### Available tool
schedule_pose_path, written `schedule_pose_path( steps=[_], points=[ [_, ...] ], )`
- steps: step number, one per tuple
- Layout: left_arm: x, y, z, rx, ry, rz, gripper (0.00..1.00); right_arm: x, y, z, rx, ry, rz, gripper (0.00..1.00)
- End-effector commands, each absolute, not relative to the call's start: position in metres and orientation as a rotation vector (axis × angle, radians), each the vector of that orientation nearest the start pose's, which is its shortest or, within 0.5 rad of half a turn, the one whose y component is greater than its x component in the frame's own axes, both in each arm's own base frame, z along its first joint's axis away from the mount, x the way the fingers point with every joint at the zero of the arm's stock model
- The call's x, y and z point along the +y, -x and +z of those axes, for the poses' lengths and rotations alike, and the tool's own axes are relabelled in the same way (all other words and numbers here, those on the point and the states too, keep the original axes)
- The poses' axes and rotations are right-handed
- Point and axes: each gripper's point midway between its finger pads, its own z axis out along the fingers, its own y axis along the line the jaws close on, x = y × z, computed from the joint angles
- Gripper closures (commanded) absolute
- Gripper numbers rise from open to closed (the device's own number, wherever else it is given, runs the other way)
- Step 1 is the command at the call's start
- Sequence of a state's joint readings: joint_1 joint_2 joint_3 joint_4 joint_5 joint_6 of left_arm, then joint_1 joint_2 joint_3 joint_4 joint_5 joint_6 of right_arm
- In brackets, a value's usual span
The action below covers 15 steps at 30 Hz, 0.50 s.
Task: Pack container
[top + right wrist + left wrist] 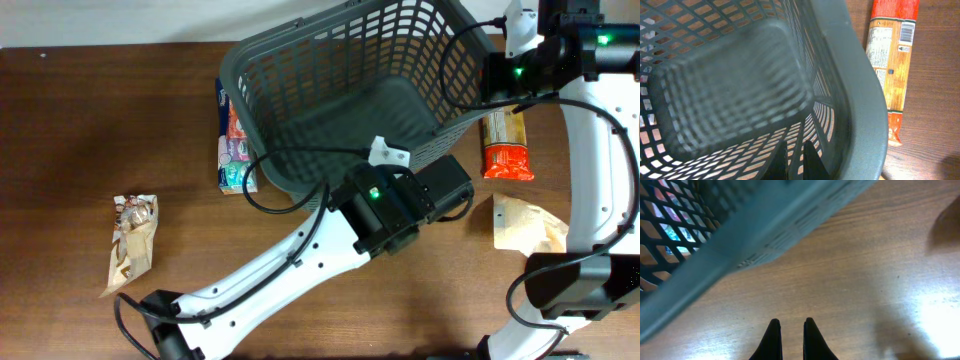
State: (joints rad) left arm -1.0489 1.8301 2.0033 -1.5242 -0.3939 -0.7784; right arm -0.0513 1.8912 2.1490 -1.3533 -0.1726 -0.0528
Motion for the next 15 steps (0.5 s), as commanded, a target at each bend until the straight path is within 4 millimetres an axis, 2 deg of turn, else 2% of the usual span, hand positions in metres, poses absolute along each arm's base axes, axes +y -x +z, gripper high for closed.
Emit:
schedule_pose_path(
  steps=[1, 15],
  points=[
    [-0.276, -0.253, 0.238, 2.679, -0.277, 0.151, 0.98, 0.007, -0.437, 0.259, 2.681, 0.060, 0.178, 0.96],
    [-0.249, -0.275, 0.238, 2.700, -0.195, 0.202, 0.98, 0.005, -0.431, 0.256, 2.712, 0.055, 0.167, 0.96]
  ],
)
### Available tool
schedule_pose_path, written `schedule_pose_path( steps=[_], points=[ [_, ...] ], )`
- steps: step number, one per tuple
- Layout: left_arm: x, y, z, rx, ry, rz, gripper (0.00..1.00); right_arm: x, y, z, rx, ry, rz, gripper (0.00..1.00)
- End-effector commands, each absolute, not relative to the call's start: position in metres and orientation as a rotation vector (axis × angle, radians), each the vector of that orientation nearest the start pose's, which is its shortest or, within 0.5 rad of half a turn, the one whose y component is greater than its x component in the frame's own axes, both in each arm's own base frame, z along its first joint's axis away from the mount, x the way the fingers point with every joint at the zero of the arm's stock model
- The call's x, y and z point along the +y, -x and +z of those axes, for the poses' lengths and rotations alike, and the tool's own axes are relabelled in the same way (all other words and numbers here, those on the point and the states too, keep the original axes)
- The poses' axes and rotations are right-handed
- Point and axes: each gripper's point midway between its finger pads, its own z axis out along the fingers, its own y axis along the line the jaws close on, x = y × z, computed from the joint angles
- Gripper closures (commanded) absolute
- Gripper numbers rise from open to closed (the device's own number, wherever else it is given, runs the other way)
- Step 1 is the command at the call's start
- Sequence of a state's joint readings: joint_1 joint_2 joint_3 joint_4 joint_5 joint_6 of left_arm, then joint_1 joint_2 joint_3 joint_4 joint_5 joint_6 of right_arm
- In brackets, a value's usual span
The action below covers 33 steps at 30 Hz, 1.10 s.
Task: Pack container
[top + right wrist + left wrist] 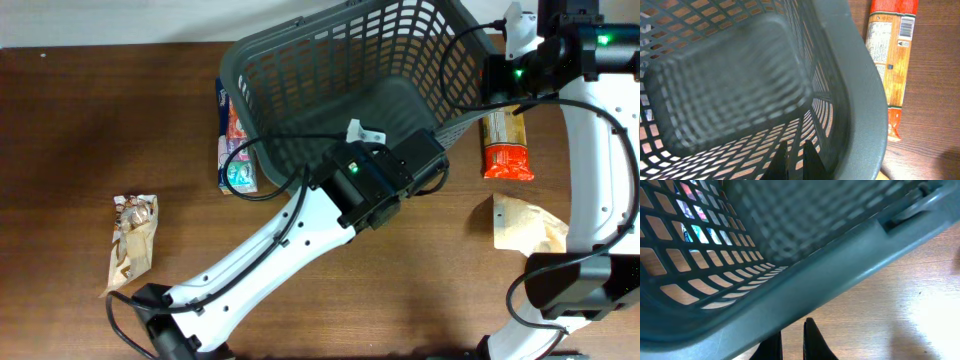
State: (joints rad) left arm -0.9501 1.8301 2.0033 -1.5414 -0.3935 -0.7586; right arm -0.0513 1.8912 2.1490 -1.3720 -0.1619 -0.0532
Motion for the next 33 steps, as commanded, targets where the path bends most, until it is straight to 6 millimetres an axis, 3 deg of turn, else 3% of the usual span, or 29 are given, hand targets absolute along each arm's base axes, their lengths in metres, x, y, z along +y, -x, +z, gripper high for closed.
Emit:
schedule_pose_path(
  steps=[1, 15, 33],
  points=[
    [-0.248, -0.277, 0.238, 2.701, -0.187, 0.204, 0.98, 0.005, -0.430, 0.255, 2.714, 0.054, 0.167, 0.96],
    [-0.226, -0.287, 0.237, 2.724, -0.142, 0.255, 0.98, 0.006, -0.419, 0.251, 2.763, 0.051, 0.174, 0.96],
    [-0.176, -0.311, 0.236, 2.761, 0.036, 0.333, 0.98, 0.006, -0.401, 0.245, 2.841, 0.044, 0.184, 0.96]
  ],
)
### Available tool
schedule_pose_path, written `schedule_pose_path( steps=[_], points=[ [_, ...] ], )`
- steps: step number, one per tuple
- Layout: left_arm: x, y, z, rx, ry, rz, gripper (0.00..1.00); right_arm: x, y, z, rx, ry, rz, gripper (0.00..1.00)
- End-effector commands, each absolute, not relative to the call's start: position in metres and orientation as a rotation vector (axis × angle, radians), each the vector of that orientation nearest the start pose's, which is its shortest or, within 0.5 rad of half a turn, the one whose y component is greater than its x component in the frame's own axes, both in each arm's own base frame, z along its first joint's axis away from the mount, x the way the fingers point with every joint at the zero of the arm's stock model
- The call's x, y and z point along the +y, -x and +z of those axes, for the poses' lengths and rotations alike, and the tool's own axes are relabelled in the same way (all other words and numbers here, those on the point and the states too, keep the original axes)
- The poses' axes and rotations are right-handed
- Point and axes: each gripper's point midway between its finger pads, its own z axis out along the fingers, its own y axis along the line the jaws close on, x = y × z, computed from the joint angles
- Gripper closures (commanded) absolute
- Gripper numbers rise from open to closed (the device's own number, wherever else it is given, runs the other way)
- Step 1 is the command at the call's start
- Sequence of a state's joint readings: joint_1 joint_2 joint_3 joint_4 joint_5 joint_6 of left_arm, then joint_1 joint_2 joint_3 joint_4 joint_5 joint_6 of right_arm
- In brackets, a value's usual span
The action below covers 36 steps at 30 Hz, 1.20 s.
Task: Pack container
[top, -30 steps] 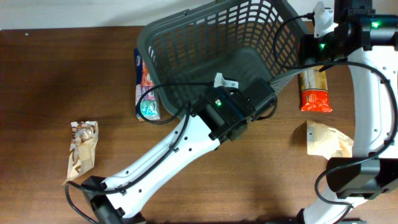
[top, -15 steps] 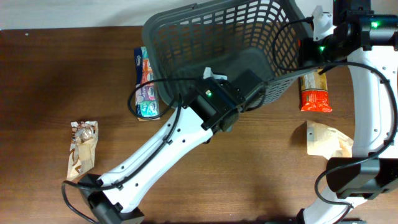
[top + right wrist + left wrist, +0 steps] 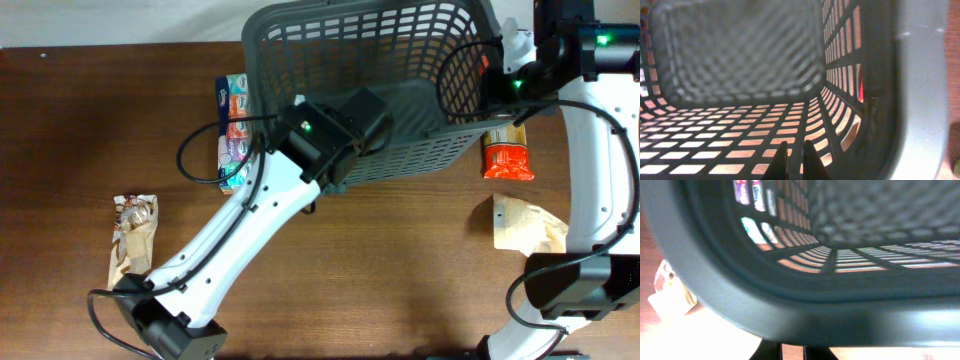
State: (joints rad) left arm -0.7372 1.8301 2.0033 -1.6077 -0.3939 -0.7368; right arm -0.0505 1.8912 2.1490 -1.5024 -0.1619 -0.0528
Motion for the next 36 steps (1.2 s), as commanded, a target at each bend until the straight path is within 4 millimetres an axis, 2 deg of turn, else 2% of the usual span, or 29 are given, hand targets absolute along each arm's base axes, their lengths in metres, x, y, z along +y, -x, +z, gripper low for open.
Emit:
schedule_pose_path(
  steps=[1, 5, 10, 22, 25, 28, 32, 36],
  points=[
    [-0.174, -0.313, 0.236, 2.761, 0.037, 0.336, 0.98, 0.006, -0.400, 0.244, 2.845, 0.044, 0.185, 0.96],
    [-0.168, -0.319, 0.236, 2.756, 0.068, 0.332, 0.98, 0.007, -0.398, 0.244, 2.853, 0.043, 0.187, 0.96],
    [-0.171, -0.323, 0.237, 2.743, 0.054, 0.315, 0.98, 0.007, -0.397, 0.243, 2.857, 0.043, 0.188, 0.96],
    [-0.169, -0.321, 0.239, 2.744, 0.038, 0.318, 0.98, 0.010, -0.397, 0.249, 2.841, 0.047, 0.210, 0.96],
    [-0.168, -0.319, 0.245, 2.737, -0.012, 0.315, 0.98, 0.012, -0.401, 0.263, 2.793, 0.056, 0.228, 0.96],
    [-0.165, -0.316, 0.254, 2.718, -0.035, 0.301, 0.98, 0.013, -0.404, 0.289, 2.715, 0.065, 0.225, 0.96],
    [-0.158, -0.306, 0.272, 2.689, -0.028, 0.260, 0.98, 0.014, -0.400, 0.333, 2.598, 0.074, 0.211, 0.96],
    [-0.143, -0.287, 0.301, 2.645, -0.009, 0.200, 0.98, 0.014, -0.389, 0.377, 2.479, 0.084, 0.191, 0.96]
  ],
)
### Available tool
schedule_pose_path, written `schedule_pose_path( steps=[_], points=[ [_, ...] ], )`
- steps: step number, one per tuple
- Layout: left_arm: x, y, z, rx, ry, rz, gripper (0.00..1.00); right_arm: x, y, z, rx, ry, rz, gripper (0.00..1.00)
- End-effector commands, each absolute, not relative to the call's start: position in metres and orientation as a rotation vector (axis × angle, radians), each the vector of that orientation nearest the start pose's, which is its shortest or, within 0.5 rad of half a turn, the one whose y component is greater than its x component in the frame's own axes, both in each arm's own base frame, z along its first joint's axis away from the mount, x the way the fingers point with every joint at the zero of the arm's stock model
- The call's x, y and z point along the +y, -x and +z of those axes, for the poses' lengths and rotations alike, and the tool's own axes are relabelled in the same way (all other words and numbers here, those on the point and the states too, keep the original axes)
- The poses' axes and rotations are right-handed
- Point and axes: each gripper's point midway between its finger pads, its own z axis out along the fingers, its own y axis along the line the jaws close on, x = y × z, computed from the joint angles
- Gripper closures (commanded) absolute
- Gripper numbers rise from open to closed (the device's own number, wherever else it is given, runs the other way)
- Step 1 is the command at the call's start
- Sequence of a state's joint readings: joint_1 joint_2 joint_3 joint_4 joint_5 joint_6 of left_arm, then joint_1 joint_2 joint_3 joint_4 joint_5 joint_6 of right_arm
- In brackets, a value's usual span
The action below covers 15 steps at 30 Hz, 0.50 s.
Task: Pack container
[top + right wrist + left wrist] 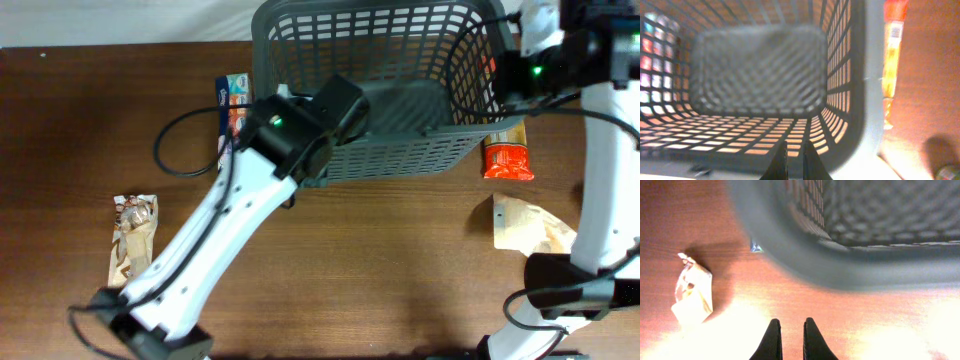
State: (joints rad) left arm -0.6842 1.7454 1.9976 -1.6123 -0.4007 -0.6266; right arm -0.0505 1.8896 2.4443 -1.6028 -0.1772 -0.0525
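Observation:
The grey mesh basket (400, 90) stands at the back of the table, its inside bare in the right wrist view (760, 65). My left gripper (790, 326) is shut with nothing in it, above the wood just in front of the basket's front-left rim (790, 265). A crumpled brown-and-white wrapper (692, 292) lies to its left. My right gripper (796, 147) is shut and hangs over the basket's near wall, holding nothing that shows. The orange packet (505, 150) lies outside the basket's right wall.
A blue snack packet (232, 105) lies against the basket's left side, partly under my left arm. A beige paper bag (525, 225) lies at the right front. The brown wrapper (135, 240) is far left. Arm cables hang over the basket.
My left gripper was pressed close under the basket's front rim and now stands back from it, over bare wood. The right wrist view now takes in more of the basket and the orange packet.
The basket first stood tilted and turned, with my left gripper on the table by its front-right side. Then the gripper was under the front rim. Later the basket was squarer and further back, my left gripper at its front-left corner. Now both grippers are off it.

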Motion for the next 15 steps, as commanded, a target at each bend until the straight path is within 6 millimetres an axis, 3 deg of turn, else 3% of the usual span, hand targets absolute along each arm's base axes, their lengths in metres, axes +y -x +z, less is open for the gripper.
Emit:
schedule_pose_path(
  steps=[1, 5, 7, 10, 15],
  points=[
    [-0.138, -0.281, 0.309, 2.626, -0.001, 0.179, 0.98, 0.013, -0.386, 0.386, 2.456, 0.083, 0.178, 0.96],
    [-0.113, -0.259, 0.349, 2.505, 0.048, 0.100, 0.98, -0.006, -0.372, 0.417, 2.372, 0.027, 0.037, 0.96],
    [-0.083, -0.243, 0.382, 2.372, 0.112, 0.105, 0.96, -0.031, -0.366, 0.430, 2.332, -0.088, -0.034, 0.96],
    [-0.050, -0.223, 0.407, 2.256, 0.173, 0.122, 0.93, -0.066, -0.363, 0.430, 2.322, -0.216, -0.079, 0.96],
    [-0.013, -0.190, 0.429, 2.149, 0.234, 0.094, 0.90, -0.134, -0.360, 0.417, 2.309, -0.500, -0.124, 0.96]
  ],
)
